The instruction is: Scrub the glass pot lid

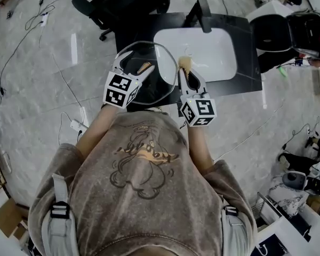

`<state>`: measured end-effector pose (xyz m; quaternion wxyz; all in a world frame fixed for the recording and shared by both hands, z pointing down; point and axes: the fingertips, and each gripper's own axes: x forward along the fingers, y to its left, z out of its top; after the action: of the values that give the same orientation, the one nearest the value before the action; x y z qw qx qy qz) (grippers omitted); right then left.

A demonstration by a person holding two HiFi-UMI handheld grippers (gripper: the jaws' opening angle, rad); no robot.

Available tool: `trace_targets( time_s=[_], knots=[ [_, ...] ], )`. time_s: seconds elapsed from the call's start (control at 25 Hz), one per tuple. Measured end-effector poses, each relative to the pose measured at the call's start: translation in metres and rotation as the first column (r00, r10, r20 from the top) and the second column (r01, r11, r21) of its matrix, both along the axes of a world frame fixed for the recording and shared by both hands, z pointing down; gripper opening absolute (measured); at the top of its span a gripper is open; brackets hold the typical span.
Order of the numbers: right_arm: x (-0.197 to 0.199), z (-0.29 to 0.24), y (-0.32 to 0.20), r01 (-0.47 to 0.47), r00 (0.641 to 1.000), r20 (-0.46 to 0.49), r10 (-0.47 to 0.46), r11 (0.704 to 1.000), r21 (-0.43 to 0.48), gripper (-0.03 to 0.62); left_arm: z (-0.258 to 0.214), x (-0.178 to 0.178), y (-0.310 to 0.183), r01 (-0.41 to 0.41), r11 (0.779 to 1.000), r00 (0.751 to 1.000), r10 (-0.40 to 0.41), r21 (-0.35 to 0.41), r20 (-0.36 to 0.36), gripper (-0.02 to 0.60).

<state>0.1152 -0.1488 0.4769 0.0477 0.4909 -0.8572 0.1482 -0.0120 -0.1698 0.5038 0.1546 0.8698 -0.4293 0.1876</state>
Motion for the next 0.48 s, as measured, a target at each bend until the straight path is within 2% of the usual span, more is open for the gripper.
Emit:
trace_targets(
  time_s=[0.28, 0.4, 0.48],
  knots=[
    [0.005, 0.006, 0.002, -0.018, 1.000, 0.000, 0.018, 1.000, -0.015, 0.040, 0.048, 0.007, 0.007, -0.058, 0.992, 0.990, 0.071, -0.111, 0.123, 0.337],
    [0.005, 0.007, 0.003, -0.022, 1.000, 0.001, 0.023, 1.000, -0.021, 0.040, 0.071, 0.014, 0.012, -0.109, 0.986, 0.978, 0.129, -0.127, 0.166, 0.339],
    [0.006, 0.008, 0.004, -0.026, 1.000, 0.000, 0.026, 0.999, -0.026, 0.040, 0.087, 0.017, 0.012, -0.111, 0.984, 0.974, 0.136, -0.142, 0.179, 0.337]
  ],
)
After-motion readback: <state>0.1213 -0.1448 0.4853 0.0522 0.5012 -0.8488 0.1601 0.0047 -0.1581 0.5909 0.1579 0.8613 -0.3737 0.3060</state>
